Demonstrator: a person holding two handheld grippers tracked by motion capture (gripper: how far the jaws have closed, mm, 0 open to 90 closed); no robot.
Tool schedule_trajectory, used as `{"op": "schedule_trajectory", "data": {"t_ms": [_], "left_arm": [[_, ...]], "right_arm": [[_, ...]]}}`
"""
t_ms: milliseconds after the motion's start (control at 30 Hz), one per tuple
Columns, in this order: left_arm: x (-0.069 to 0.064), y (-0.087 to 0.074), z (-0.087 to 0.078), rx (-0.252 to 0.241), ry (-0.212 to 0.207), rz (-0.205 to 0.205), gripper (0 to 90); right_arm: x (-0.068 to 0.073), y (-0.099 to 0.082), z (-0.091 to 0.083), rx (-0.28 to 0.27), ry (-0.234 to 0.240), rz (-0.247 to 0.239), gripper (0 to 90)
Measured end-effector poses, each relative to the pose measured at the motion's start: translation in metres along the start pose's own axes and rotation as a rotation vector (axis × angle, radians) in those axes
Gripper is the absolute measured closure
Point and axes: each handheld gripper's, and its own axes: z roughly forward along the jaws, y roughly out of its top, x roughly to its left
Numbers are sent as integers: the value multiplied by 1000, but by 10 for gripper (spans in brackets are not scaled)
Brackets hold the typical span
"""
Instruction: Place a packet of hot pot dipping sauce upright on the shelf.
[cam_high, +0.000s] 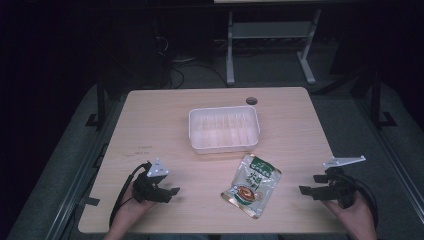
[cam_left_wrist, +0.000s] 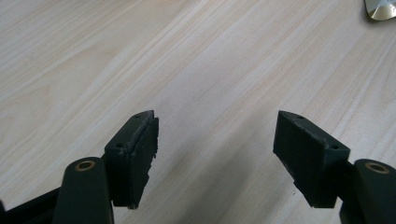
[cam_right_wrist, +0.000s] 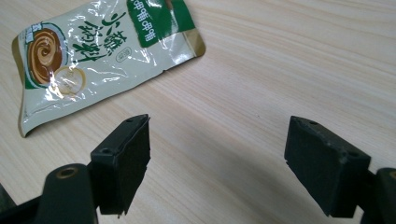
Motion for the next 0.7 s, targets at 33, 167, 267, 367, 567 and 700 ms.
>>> {"op": "schedule_trajectory", "data": {"t_ms": [33, 167, 267, 367, 567, 700], "left_arm": [[-1, 0, 0, -1, -5, -1, 307], [-6, 4, 1, -8, -12, 6, 325], [-9, 7, 2, -11, -15, 16, 333], [-15, 13, 5, -18, -28, 34, 363], [-28, 27, 16, -12, -57, 69, 389], [-36, 37, 20, -20, -74, 95, 409]], "right_arm": [[0, 1, 1, 0, 5, -5, 218], [1, 6, 3, 0, 17, -15, 211], [2, 10, 3, -3, 26, -20, 212], [2, 21, 7, 0, 37, -32, 213], [2, 43, 12, -10, 65, -46, 221], [8, 56, 16, -9, 74, -71, 226]]}}
